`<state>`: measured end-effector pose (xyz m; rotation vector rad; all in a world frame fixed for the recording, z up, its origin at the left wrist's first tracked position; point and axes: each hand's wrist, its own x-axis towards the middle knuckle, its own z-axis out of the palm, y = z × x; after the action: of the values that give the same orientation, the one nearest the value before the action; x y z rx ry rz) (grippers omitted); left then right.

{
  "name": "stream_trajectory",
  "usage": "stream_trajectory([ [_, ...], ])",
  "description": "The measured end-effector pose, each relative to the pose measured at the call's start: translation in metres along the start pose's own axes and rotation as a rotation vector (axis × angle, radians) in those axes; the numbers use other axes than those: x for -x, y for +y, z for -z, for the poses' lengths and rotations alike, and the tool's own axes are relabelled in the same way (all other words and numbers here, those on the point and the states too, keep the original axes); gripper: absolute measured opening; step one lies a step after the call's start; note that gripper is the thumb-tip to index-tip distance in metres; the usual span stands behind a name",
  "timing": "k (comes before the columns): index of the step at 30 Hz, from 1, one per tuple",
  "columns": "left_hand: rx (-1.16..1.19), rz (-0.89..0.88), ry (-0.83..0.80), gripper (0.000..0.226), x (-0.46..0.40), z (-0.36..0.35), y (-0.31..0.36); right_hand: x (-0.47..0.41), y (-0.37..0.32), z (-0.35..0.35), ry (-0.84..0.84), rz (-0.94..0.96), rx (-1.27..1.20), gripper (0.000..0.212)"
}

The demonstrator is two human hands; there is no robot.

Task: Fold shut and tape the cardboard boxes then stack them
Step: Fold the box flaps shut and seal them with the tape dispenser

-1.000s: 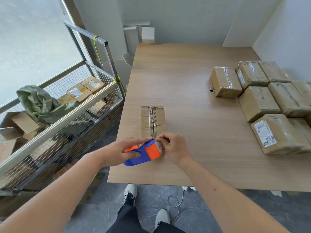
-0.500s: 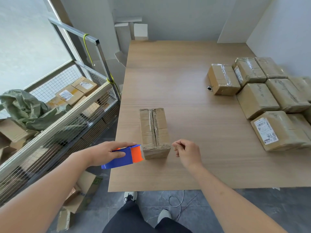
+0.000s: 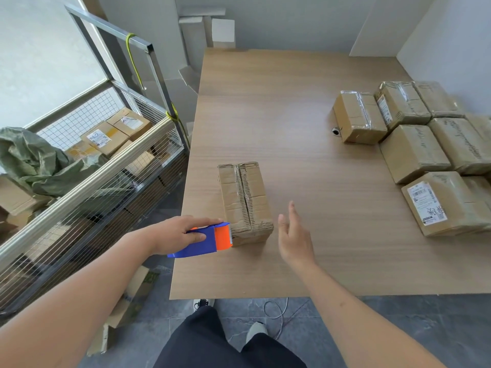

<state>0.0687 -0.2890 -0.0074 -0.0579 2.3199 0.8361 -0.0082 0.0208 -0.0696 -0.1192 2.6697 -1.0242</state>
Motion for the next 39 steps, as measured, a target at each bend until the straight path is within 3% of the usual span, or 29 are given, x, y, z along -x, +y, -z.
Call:
stream_trajectory([
  [4,0.064,-0.011,0.006,0.054,0.000,-0.003,-0.002,-0.003,-0.018,-0.024,0.022,0.617,0.395,0.064],
  [7,0.129,-0.026,0.000,0.055,-0.001,-0.007,-0.009,-0.012,-0.014,-0.045,0.057,0.804,0.561,0.062],
  [11,0.283,-0.059,-0.011,0.057,0.007,-0.016,-0.030,-0.019,-0.002,-0.056,0.166,0.855,0.580,0.060],
  [18,0.353,-0.084,-0.022,0.055,0.011,-0.017,-0.046,-0.021,-0.004,-0.051,0.073,0.816,0.633,0.063],
  [30,0.315,-0.093,-0.101,0.052,0.019,-0.009,-0.049,-0.017,-0.015,-0.040,-0.072,0.721,0.637,0.061],
  [39,0.144,-0.001,0.040,0.048,0.007,-0.021,-0.042,-0.015,-0.022,-0.037,-0.133,0.663,0.583,0.058],
])
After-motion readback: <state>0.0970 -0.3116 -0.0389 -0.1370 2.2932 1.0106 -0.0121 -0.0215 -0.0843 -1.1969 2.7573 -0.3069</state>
